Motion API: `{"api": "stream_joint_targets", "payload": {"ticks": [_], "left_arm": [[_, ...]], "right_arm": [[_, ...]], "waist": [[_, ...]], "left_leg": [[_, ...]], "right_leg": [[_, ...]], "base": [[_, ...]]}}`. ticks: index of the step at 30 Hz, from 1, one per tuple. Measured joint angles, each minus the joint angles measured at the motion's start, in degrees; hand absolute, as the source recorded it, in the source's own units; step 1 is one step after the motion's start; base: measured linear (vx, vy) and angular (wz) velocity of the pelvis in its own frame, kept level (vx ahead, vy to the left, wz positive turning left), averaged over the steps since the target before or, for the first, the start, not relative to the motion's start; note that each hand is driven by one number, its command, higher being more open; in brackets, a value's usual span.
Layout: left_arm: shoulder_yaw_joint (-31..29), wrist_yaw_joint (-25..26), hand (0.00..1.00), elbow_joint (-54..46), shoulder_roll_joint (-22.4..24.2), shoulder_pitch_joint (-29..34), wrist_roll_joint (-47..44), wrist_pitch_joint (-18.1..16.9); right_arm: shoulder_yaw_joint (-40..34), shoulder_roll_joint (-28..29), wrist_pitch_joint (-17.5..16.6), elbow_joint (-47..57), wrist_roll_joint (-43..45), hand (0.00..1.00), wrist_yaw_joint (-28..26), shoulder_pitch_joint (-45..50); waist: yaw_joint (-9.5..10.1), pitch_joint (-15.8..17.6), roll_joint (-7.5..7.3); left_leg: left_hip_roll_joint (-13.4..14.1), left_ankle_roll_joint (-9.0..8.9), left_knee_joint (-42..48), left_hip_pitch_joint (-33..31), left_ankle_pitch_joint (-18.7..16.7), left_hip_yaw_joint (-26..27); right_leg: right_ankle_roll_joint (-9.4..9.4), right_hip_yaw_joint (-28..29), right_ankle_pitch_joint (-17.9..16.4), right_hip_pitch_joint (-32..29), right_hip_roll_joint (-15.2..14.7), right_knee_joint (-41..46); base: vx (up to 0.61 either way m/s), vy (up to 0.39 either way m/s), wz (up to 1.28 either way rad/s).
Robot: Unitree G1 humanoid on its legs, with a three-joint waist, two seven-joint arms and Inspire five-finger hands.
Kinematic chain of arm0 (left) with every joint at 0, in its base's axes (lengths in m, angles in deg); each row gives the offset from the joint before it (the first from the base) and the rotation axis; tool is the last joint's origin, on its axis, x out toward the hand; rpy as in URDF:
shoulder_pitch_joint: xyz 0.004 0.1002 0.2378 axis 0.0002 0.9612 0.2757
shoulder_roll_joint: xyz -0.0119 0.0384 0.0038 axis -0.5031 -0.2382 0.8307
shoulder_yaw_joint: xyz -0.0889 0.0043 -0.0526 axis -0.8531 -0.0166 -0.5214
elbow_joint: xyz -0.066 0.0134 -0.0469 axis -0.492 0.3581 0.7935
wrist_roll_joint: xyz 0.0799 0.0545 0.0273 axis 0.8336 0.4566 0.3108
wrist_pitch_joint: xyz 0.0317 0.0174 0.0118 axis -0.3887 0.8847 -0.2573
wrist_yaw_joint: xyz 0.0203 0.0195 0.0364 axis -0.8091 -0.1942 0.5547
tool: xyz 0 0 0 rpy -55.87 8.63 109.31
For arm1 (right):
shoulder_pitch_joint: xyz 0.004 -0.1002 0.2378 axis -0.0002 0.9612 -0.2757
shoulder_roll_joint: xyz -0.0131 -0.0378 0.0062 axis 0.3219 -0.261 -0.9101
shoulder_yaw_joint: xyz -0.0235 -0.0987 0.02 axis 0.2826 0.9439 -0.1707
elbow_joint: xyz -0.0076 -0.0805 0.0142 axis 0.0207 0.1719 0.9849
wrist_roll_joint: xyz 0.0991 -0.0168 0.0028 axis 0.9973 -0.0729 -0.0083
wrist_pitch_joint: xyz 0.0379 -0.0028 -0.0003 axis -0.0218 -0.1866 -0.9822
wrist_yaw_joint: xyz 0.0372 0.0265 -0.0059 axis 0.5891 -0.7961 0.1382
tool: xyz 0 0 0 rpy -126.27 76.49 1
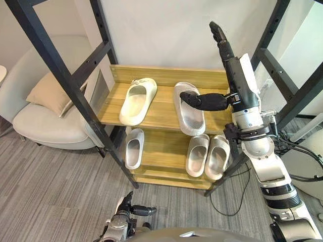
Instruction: Organize the slippers on the shoe rack
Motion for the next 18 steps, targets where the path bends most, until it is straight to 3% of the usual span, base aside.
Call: {"api": "stream_joint_targets", "payload": {"ticks": [12, 13, 18], "left_arm": [[-0.4, 0.0, 1.0, -1.0, -0.5, 0.1, 0.0, 0.0], [-0.4, 0.0, 1.0, -1.0, -0.5, 0.1, 0.0, 0.0], [-0.5, 0.0, 1.0, -1.1, -0.6, 0.1, -0.1, 0.1]], "right_arm": [[0.0, -1.2, 3.9, -12.1, -2.0, 1.0, 0.2, 0.0], [0.0, -1.2, 3.9, -12.2, -2.0, 0.0, 0.8, -0.1], [0.2, -1.2, 3.9, -14.8, -2.0, 0.0, 0.9, -2.7]], "waist": [[0.01, 0.6, -1.0], [0.01, 0.6, -0.99], [0.04, 0.7, -1.1]], "left_leg": [[-0.6, 0.23, 0.0, -1.9, -0.2, -0.8], [-0.6, 0.23, 0.0, -2.4, -0.2, -0.7], [-0.8, 0.26, 0.1, -2.8, -0.2, -0.7]], "right_leg": [[0.35, -0.5, 0.2, -1.3, -0.4, -0.6], [0.42, -0.4, 0.3, -1.9, -0.4, -0.6], [0.55, -0.2, 0.4, -2.4, -0.6, -0.6]], "base": [[0.02, 0.004, 0.02], [-0.01, 0.015, -0.03], [0.0, 0.003, -0.01]]}}
